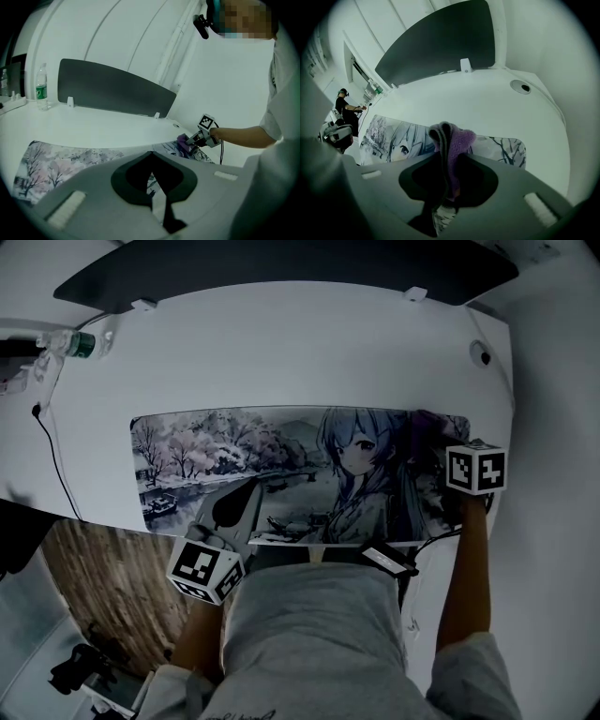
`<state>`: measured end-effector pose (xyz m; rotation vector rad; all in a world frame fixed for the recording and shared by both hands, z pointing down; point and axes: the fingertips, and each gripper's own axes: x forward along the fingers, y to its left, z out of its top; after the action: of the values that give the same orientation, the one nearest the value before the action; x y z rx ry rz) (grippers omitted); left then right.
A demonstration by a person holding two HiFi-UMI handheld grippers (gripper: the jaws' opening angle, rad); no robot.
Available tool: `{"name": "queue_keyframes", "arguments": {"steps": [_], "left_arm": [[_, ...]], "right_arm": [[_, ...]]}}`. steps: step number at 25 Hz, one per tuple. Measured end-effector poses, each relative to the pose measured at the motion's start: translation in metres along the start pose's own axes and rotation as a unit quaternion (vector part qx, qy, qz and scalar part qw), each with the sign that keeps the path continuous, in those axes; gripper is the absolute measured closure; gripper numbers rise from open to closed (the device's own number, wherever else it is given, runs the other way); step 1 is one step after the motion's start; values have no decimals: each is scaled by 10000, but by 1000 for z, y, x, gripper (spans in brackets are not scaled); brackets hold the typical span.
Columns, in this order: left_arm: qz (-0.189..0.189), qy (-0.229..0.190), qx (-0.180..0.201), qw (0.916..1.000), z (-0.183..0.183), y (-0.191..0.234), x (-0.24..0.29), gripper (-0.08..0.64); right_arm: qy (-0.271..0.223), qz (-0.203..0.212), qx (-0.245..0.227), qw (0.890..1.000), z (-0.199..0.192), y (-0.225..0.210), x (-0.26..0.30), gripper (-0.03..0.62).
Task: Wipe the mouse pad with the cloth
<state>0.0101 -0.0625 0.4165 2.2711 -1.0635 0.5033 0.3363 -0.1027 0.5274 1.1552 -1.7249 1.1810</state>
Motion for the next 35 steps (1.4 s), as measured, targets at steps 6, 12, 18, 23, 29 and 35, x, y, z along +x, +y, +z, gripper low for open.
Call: {"name": "queue_keyframes", "arguments": {"steps": [6, 12, 18, 23, 29, 35], "left_arm": [[44, -23, -67, 10000, -6, 36, -28, 544], [38, -69, -90, 9999, -14, 64, -54, 545], [83, -136, -122, 9998, -18, 93, -77, 545], [136, -193, -176, 9996, -23, 113, -94, 543], [223, -270, -263, 9990, -29, 137, -114, 543], [352, -341, -312, 9983, -32, 160, -131, 543]], "right_arm": [[23, -148, -76, 9999, 9, 32, 13, 497], [51, -222, -8, 9997, 13, 58, 24, 498], [69, -236, -43, 9997, 19, 91, 36, 498], [73, -160, -123, 9998, 26, 123, 48, 498], [85, -67, -245, 9996, 33, 161, 63, 497], [90, 111, -338, 9993, 40, 198, 77, 497]]}}
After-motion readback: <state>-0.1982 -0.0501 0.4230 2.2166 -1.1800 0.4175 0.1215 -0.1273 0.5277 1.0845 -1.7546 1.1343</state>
